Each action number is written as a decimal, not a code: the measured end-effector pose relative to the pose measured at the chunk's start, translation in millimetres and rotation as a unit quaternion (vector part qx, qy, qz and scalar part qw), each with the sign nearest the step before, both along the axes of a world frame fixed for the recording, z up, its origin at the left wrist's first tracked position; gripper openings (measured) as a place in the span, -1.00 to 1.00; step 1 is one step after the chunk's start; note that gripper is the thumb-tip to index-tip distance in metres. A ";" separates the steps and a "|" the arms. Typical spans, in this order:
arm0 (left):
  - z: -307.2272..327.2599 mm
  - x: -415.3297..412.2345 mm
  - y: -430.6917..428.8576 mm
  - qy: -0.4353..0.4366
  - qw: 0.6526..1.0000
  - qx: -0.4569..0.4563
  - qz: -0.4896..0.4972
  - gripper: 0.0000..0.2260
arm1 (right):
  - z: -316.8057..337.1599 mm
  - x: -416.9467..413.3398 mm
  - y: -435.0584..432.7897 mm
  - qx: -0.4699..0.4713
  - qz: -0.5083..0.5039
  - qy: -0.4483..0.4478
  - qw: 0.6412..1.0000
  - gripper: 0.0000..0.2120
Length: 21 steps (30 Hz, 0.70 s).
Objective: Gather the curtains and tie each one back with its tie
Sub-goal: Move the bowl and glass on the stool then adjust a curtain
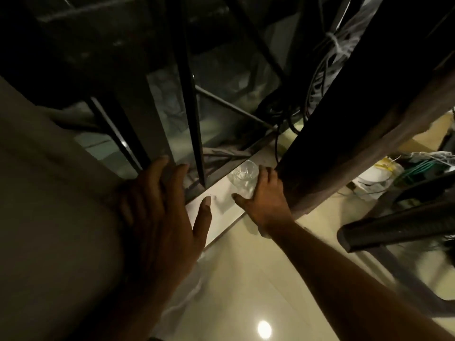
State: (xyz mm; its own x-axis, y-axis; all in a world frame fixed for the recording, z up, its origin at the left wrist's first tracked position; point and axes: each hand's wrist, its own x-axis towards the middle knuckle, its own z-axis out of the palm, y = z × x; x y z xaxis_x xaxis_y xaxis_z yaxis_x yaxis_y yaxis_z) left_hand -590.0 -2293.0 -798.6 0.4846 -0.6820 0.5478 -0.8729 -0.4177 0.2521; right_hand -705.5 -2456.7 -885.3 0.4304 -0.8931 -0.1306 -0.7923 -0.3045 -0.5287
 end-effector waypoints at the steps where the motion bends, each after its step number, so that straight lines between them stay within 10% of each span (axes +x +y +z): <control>1: -12.7 -0.6 -3.0 -0.002 1.000 0.002 -0.005 -0.49 | -17.6 4.0 -10.4 -0.002 -0.007 0.003 1.000 0.07; 8: -79.9 0.5 -38.7 0.043 0.999 0.011 -0.004 -0.50 | -99.4 41.9 -84.3 0.020 -0.023 0.026 0.999 0.25; 21: -75.3 -1.9 -50.5 0.133 0.991 0.003 -0.027 -0.54 | -71.0 16.8 -63.2 0.088 0.014 -0.030 0.996 -0.17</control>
